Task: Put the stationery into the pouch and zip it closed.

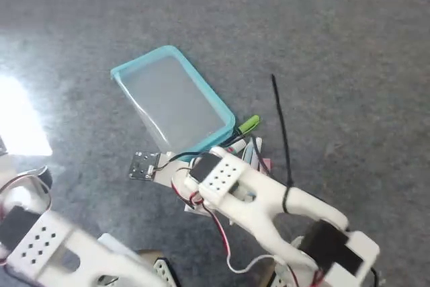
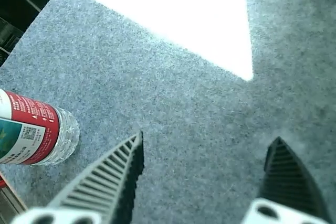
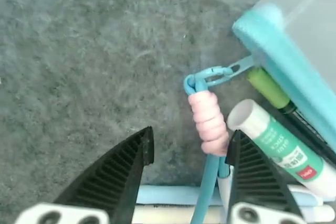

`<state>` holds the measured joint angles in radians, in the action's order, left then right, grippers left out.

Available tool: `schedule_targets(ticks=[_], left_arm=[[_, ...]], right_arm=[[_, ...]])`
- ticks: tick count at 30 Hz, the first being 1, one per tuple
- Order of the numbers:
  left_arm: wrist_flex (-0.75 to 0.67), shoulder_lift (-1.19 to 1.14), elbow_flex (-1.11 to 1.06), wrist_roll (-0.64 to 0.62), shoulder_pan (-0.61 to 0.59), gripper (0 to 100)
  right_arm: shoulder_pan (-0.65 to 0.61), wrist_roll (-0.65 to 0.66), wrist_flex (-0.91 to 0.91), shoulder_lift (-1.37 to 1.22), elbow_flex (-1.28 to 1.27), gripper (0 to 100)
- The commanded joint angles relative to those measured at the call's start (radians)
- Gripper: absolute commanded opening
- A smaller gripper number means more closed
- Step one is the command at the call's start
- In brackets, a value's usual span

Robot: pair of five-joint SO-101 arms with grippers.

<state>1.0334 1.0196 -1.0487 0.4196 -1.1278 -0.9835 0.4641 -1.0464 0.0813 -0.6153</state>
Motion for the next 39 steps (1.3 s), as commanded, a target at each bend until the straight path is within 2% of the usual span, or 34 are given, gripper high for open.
schedule_targets(ticks=[1,3,9,16,19,24,29,34,39], left_arm=[[0.003,-0.002,0.061,0.011,-0.003,35],[0.003,-0.002,0.061,0.011,-0.002,35],[0.003,-0.002,0.061,0.011,-0.002,35],[0.005,-0.002,0.059,0.011,-0.002,35],[0.005,-0.002,0.054,0.011,0.000,35],[0.032,0.002,0.062,0.011,0.025,35],[0.120,0.002,0.064,0.011,0.169,35],[0.218,0.002,0.044,-0.005,0.436,42],[0.170,0.008,0.035,-0.138,0.677,45]], right_arm=[[-0.002,0.011,0.039,-0.035,0.064,23.0],[-0.002,0.009,0.041,-0.068,0.068,21.7],[0.039,-0.026,0.036,-0.133,0.068,5.3],[0.070,-0.041,0.019,-0.143,0.063,9.8],[0.081,-0.057,0.015,-0.142,0.066,0.5],[0.228,-0.133,-0.090,-0.064,0.129,0.8],[0.392,-0.133,-0.217,0.159,0.290,0.7],[0.394,-0.124,-0.306,0.255,0.463,0.7],[0.395,-0.130,-0.315,0.255,0.549,0.7]])
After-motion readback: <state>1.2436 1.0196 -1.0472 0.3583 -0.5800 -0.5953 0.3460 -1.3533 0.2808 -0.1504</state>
